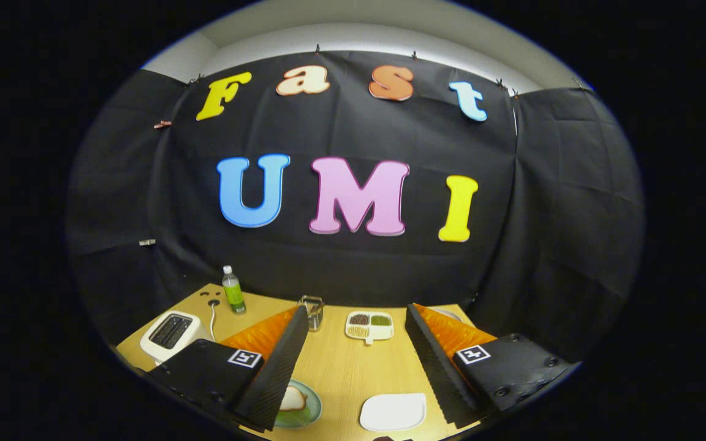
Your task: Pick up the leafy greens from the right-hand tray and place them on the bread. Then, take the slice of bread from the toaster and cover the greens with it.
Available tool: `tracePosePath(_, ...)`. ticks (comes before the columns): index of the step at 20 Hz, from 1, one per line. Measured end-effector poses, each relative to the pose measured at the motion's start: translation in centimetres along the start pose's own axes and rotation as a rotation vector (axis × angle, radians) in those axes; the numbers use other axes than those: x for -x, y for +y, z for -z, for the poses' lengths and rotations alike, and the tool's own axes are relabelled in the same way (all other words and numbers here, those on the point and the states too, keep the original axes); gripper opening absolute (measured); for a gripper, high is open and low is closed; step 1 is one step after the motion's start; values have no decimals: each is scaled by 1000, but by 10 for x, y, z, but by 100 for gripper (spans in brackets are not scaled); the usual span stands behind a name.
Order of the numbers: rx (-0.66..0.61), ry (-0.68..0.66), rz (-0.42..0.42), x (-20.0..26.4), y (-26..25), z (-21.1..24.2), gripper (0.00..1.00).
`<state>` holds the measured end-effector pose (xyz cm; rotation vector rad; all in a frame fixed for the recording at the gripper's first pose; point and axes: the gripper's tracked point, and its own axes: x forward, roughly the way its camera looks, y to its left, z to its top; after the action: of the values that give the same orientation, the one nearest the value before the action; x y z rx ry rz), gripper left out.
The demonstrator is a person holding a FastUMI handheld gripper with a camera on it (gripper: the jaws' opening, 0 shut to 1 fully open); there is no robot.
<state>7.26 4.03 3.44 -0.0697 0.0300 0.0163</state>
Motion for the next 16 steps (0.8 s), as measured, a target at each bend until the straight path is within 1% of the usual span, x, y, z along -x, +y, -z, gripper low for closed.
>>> tracePosePath(2, -19, -57, -6, 14, -3, -31, 98)
tracePosePath(5, -33, -81, -19, 34, -12, -52, 97)
tracePosePath(7, -37, -58, -15, 47, -22, -48, 97)
tracePosePath(10, -69, -10, -21, 64, -33, -28, 97)
tracePosePath(13, -117, 44, -44, 63, -42, -9, 97)
tracePosePath(16, -132, 36, -52, 52, -52, -10, 98)
